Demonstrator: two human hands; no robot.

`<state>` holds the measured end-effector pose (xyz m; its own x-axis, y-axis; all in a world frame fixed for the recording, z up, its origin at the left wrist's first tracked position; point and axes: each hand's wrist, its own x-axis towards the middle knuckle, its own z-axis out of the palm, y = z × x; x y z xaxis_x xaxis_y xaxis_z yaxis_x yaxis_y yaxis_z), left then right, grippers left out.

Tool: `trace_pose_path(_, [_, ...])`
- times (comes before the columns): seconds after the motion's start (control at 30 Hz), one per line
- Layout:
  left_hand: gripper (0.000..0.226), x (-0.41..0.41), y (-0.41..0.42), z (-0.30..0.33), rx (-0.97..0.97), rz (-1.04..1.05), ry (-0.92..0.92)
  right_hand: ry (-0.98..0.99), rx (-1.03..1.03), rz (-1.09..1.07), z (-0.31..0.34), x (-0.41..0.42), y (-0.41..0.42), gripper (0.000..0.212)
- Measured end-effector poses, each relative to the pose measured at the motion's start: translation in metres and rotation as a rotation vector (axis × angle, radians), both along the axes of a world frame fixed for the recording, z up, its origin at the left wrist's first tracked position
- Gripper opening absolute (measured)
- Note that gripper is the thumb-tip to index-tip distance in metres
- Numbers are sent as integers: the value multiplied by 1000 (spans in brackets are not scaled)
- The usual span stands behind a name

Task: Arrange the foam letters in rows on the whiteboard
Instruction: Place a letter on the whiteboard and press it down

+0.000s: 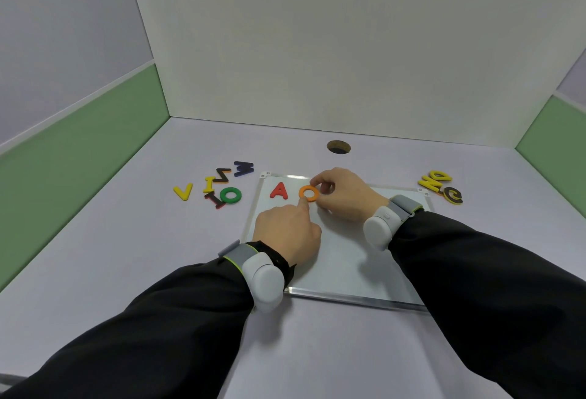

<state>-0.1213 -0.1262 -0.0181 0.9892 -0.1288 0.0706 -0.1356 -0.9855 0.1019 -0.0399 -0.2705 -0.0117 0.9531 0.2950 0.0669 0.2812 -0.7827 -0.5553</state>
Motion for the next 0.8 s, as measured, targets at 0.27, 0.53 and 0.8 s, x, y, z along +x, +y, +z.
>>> trace_pose_path(0.27, [50, -1, 0, 2, 17, 7, 12, -8, 22, 8, 0, -1, -1, 30])
trace_pose_path(0.53, [54, -2, 0, 4, 11, 13, 30, 4, 39, 7, -2, 0, -1, 29])
trace_pose_path(0.8, [59, -1, -1, 3, 21, 1, 48, 11, 41, -8, -3, 2, -2, 26])
